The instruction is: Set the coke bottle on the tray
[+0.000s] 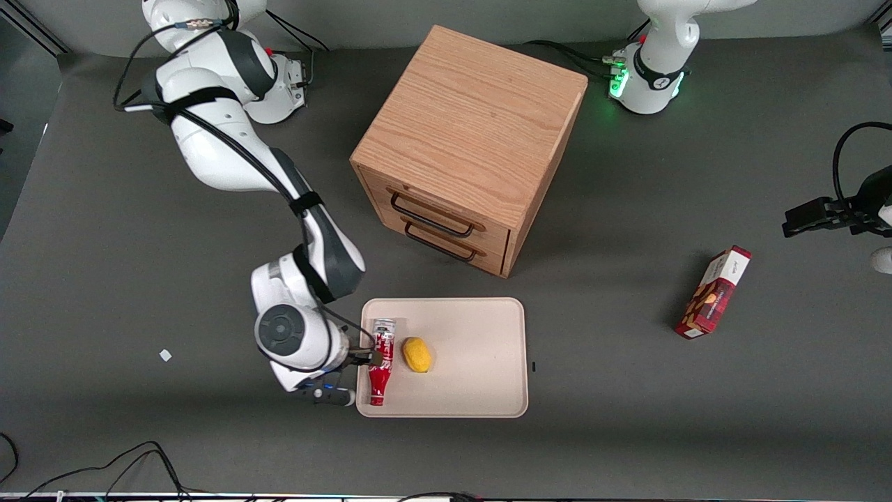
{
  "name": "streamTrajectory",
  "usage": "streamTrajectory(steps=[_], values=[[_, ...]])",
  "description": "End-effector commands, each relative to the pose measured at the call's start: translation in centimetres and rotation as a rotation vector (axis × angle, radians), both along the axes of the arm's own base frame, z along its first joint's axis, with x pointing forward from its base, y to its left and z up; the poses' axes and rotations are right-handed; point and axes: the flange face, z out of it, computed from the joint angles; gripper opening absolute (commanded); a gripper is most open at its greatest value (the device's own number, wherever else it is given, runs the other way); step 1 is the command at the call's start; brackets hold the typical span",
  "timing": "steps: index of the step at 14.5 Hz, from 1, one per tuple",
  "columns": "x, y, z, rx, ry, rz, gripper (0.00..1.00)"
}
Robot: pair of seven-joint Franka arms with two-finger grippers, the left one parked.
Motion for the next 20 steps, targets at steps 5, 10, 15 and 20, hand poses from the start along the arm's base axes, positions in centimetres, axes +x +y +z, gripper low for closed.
streamTrajectory(steps=[5, 10, 15, 20], values=[[-2.5, -12.1, 12.0, 0.075, 0.082, -0.074, 1.0], [-7.1, -18.8, 18.8, 0.047, 0.156, 0.026, 1.0], [-13.4, -19.9, 22.6, 0.004, 0.168, 0.065, 1.0], [-19.8, -20.1, 27.4, -0.008, 0.083, 0.052, 1.0]])
